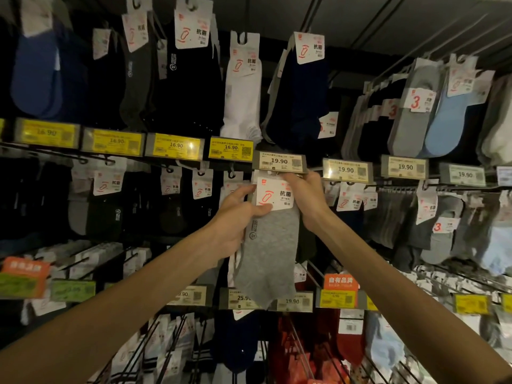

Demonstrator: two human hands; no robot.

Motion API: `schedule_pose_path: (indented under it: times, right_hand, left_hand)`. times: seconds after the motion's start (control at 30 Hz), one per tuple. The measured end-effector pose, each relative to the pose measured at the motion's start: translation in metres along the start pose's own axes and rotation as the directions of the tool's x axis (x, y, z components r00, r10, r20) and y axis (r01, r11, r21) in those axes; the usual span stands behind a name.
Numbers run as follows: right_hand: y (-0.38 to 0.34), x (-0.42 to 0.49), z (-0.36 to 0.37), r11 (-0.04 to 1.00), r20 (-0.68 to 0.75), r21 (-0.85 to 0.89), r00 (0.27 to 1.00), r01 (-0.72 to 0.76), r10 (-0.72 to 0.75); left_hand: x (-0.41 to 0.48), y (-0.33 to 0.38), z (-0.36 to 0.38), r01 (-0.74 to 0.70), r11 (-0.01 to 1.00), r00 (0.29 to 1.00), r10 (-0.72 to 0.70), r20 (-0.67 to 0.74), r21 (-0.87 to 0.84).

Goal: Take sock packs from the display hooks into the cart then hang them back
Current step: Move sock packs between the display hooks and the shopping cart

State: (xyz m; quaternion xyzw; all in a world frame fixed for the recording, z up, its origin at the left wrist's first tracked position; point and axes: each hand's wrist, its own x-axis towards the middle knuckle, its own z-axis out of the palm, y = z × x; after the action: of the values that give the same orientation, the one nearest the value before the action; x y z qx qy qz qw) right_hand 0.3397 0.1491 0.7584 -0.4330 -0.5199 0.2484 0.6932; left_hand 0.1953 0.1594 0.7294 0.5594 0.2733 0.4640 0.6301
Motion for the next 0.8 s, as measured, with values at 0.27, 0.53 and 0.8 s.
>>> schedule_pose_path:
  times: [0.27, 0.53, 0.8]
  right_hand:
    - [0.002, 0.010, 0.000, 0.998, -0.032, 0.002, 0.998, -0.061, 0.061]
    - [0.001, 0.019, 0.000, 0.992, -0.013, 0.076, 0.995, -0.098, 0.099]
    - [0.004, 0.029, -0.010, 0.986, 0.100, 0.030, 0.982, -0.167, 0.163]
  left_hand:
    - [0.005, 0.010, 0.004, 0.025, 0.999, 0.999, -0.024, -0.041, 0.037]
    - [0.011, 0.008, 0.009, 0.021, 1.000, 0.999, -0.020, -0.050, 0.014]
    - [0.016, 0.005, 0.007, 0.021, 1.000, 0.999, -0.022, -0.039, -0.009]
